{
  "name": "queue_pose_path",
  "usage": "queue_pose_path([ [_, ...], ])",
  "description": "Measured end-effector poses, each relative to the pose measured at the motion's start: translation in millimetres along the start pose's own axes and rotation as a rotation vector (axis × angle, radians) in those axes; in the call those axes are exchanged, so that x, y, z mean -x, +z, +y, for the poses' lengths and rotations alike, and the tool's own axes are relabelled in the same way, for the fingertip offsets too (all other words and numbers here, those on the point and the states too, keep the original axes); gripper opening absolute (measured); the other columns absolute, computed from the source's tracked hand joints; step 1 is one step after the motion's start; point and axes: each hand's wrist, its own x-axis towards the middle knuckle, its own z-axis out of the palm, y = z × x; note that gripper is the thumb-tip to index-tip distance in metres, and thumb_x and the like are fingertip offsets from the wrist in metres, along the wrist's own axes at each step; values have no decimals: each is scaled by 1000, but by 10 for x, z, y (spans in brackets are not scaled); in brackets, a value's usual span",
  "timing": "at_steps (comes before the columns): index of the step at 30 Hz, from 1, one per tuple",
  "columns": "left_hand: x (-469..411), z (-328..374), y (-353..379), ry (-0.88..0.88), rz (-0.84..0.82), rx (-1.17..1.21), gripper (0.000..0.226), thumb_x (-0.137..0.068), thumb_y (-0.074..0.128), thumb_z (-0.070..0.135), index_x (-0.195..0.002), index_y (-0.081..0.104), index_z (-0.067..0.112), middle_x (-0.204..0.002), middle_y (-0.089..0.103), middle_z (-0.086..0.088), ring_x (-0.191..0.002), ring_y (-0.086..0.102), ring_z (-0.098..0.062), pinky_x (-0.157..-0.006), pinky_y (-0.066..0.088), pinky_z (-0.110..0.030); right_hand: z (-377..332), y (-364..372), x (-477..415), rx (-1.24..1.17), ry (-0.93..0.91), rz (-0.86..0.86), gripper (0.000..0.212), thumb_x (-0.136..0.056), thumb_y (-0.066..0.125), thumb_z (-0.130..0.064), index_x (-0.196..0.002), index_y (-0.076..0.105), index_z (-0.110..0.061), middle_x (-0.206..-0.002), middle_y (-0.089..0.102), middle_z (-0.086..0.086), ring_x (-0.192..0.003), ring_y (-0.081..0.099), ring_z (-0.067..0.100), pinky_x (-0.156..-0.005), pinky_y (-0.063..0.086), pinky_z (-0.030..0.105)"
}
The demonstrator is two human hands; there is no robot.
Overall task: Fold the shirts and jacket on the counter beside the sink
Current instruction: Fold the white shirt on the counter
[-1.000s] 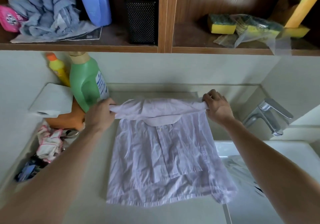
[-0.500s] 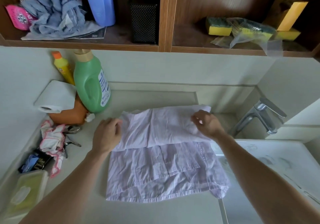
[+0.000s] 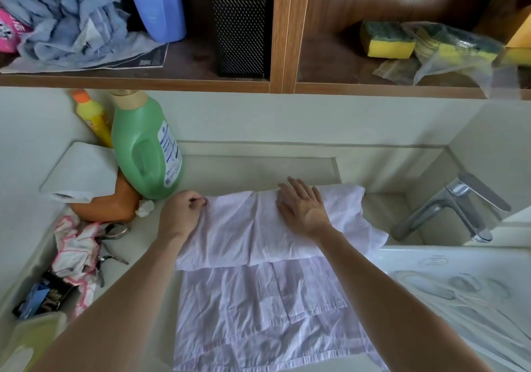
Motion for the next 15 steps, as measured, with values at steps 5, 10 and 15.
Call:
queue_pose_path([
  [5, -167, -290, -207, -400, 58, -15, 18, -95, 61, 18, -104, 73, 8, -107, 73, -14, -96, 66, -34, -75, 46, -32, 426, 223, 186, 83, 161, -129, 73, -95, 8, -67, -158, 5, -30, -167, 0, 0, -153, -2, 18, -124, -2, 37],
  [10, -112, -43, -120, -204, 178, 66, 36, -86, 54, -3, -119, 62, 7, -122, 63, -14, -111, 59, -33, -93, 46, -39, 312, 208, 87, 89, 172, -109, 67, -100, 15, -61, -158, 12, -26, -167, 4, 3, -153, 2, 22, -124, 0, 41],
  [15, 59, 339, 206, 447, -32, -14, 40, -95, 59, 17, -135, 55, 12, -136, 57, -10, -126, 55, -29, -104, 44, -38, -217, 165, 43, -45, -76, 112, 53, -104, 38, -39, -155, 31, -23, -164, 22, 2, -152, 15, 21, -123, 8, 44],
])
